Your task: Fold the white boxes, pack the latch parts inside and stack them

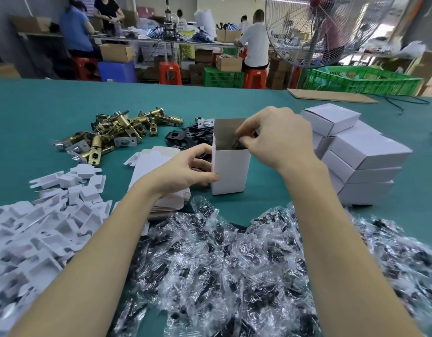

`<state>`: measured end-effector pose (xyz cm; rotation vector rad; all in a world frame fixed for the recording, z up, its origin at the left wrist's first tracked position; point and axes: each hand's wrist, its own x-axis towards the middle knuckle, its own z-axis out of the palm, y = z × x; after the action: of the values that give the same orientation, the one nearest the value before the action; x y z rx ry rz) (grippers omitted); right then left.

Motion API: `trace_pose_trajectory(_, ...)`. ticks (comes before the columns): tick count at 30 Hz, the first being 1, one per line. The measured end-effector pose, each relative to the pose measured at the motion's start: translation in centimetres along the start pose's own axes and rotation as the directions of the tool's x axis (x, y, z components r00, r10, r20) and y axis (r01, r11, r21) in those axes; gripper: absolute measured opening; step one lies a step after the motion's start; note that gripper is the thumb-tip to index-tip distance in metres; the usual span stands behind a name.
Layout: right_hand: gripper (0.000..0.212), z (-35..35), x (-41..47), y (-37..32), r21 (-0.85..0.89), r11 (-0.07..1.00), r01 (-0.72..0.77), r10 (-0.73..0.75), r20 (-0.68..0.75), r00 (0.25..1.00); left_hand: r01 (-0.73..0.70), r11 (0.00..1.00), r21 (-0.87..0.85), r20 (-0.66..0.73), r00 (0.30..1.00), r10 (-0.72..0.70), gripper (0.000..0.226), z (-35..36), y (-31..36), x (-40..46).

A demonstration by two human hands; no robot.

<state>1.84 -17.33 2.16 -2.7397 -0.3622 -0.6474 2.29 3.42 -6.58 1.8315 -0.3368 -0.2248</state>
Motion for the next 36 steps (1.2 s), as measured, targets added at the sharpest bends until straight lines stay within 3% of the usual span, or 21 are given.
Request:
trace_pose_trajectory(6, 0.020, 0.2, 0.0, -0.3, -0.037, 0.999, 0.021, -0.022, -0.017, 1.000, -0.011, 1.000, -0.001, -0.009, 1.000, 0.011, 0.040, 0.1, 0.2, -0.2)
trace_pose_trajectory(12, 0.024, 0.5, -0.4, -0.7, -0.135, 0.991, 0.004, 0.031, 0.254, 0.967, -0.021, 1.000, 0.006, -0.005, 1.000, 0.021, 0.041, 0.1, 0.4, -0.1)
trace_pose_trajectory(14, 0.027, 0.3, -0.3, -0.4, -0.092, 0.996, -0.004, 0.032, 0.310, 0.950, -0.019, 1.000, 0.014, -0.005, 1.000, 0.019, 0.041, 0.1, 0.3, -0.1)
trace_pose_trajectory(19, 0.042, -1.3, 0.0, 0.4, 0.077, 0.997, 0.004, -0.022, 0.236, 0.972, -0.013, 1.000, 0.008, -0.018, 1.000, 0.013, 0.040, 0.1, 0.1, 0.1)
trace_pose_trajectory(24, 0.057, -0.8, 0.0, 0.6, 0.043, 0.999, -0.005, -0.017, 0.486, 0.874, -0.012, 1.000, 0.018, -0.044, 0.999, 0.013, 0.035, 0.3, 0.2, 0.1)
trace_pose_trajectory(26, 0.058, -0.4, 0.0, 0.9, 0.079, 0.997, 0.000, -0.038, 0.477, 0.878, -0.015, 1.000, 0.028, -0.055, 0.998, 0.017, 0.033, 0.4, 0.3, 0.1)
trace_pose_trajectory(28, 0.050, -0.4, 0.2, 1.4, 0.193, 0.981, -0.011, -0.064, 0.377, 0.924, -0.018, 0.999, 0.048, -0.066, 0.998, 0.021, 0.031, 0.3, 0.5, 0.1)
trace_pose_trajectory(30, 0.036, -0.2, 0.6, 2.2, 0.348, 0.936, -0.053, -0.027, 0.221, 0.975, -0.043, 0.998, 0.050, -0.083, 0.995, 0.047, 0.028, 0.2, 0.8, 0.1)
trace_pose_trajectory(32, 0.014, 0.4, 0.7, 3.0, 0.526, 0.834, -0.169, 0.079, 0.188, 0.979, -0.089, 0.996, 0.023, -0.125, 0.988, 0.091, 0.028, 0.3, 1.4, 0.1)
trace_pose_trajectory(33, 0.004, 0.9, 0.6, 3.2, 0.608, 0.746, -0.272, 0.137, 0.260, 0.956, -0.113, 0.994, 0.006, -0.164, 0.980, 0.112, 0.031, 0.3, 1.7, 0.2)
trace_pose_trajectory(36, 0.021, 2.3, 0.1, 3.9, 0.674, 0.549, -0.494, 0.149, 0.503, 0.851, -0.180, 0.982, -0.050, -0.236, 0.958, 0.164, 0.030, 0.0, 2.5, 0.3)
